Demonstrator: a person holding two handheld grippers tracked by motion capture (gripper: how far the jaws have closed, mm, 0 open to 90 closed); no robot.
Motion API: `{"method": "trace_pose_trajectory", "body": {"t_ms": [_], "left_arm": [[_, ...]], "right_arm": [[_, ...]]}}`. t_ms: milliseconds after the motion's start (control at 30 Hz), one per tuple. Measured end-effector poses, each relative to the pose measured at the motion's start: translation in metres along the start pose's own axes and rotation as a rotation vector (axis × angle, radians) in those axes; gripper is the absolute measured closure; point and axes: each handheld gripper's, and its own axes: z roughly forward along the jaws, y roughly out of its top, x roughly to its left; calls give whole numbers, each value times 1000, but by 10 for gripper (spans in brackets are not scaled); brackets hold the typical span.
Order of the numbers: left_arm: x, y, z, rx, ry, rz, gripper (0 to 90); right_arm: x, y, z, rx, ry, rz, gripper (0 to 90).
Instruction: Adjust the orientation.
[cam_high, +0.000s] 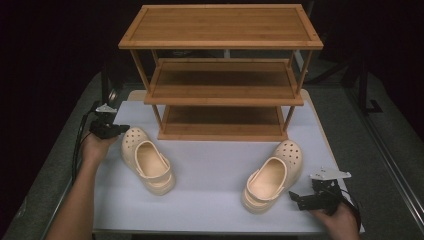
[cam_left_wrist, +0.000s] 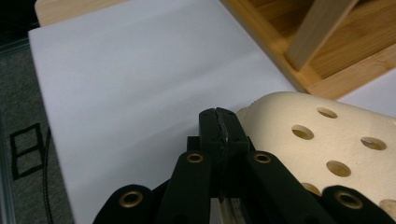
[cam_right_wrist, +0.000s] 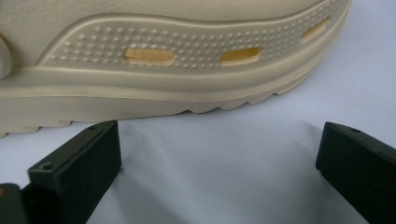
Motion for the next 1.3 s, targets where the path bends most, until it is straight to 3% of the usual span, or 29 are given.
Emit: {"method": "trace_pose_trajectory", "body": {"t_ms": [533, 633, 800, 967, 1200, 1300], "left_arm": [[-56, -16, -9, -43, -75, 25, 900], [-65, -19, -11, -50, -73, 40, 900], [-66, -24, -12, -71, -73, 36, 900], [-67, -30, -16, -54, -43, 51, 900], [-65, -55, -46, -58, -2, 38, 900], [-69, -69, -56, -58, -10, 25, 900]], "right_arm": [[0, 0, 0, 1, 0, 0, 0], [0, 0, 0, 1, -1, 0, 0], [0, 0, 0, 1, -1, 0, 0], [0, 0, 0, 0, -1, -1, 0], [0, 0, 0, -1, -1, -1, 0], [0, 0, 0, -1, -1, -1, 0]]}}
